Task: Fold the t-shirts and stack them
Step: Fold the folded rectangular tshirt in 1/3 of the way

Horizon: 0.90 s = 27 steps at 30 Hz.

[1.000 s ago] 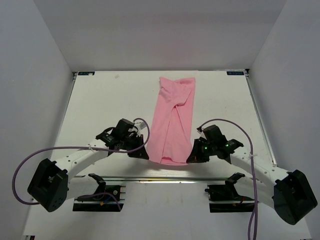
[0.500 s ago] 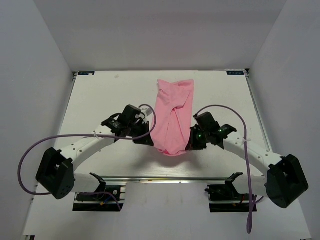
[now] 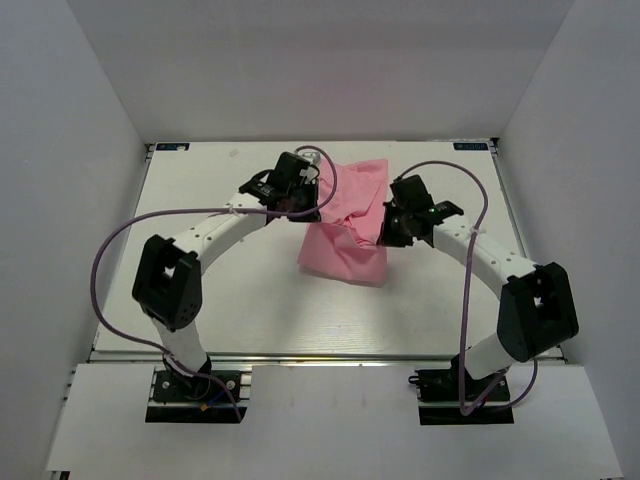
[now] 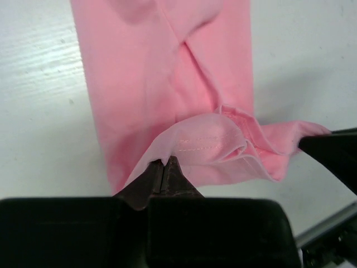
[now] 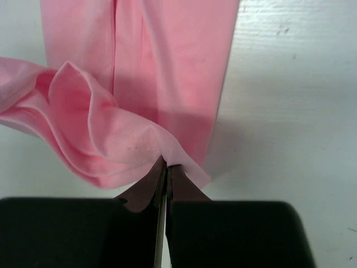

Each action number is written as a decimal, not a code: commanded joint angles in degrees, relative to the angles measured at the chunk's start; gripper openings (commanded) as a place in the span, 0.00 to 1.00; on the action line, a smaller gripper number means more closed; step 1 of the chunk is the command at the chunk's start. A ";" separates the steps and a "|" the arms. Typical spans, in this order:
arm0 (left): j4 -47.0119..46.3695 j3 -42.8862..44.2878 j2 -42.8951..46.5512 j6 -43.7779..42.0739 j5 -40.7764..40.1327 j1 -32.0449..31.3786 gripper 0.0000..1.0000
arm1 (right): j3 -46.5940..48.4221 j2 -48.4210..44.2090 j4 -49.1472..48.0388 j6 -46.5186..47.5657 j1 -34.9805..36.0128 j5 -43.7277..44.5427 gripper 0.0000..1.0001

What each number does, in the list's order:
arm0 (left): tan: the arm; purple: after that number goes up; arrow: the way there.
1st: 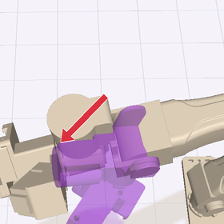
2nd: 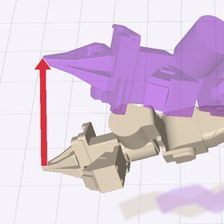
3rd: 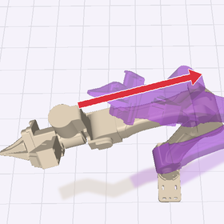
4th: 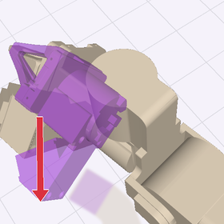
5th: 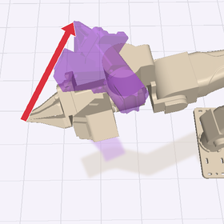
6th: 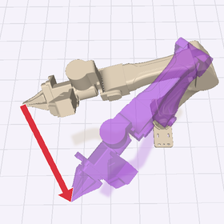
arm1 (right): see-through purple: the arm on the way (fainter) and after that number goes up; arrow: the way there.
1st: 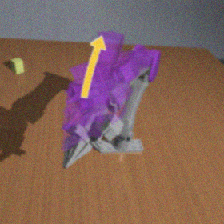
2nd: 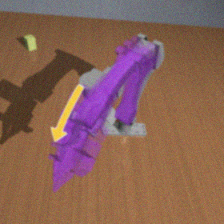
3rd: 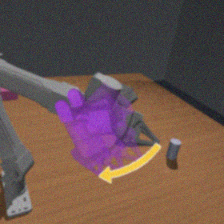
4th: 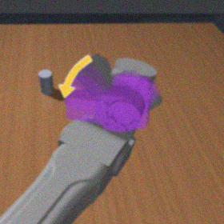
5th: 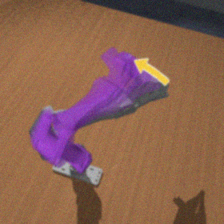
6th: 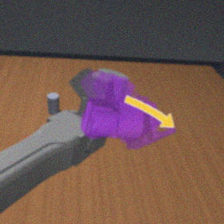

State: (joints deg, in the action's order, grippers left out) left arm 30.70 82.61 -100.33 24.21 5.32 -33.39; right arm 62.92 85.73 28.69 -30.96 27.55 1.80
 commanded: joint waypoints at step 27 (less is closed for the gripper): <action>-6.97 14.42 -13.65 -8.91 0.21 7.19 0.00 | 12.49 13.58 -10.58 7.76 -11.03 -14.90 0.00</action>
State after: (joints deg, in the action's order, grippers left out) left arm 26.04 94.26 -114.26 16.40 4.91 -27.00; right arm 73.08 98.63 20.93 -24.53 17.17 -10.57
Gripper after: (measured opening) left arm 0.018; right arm 0.010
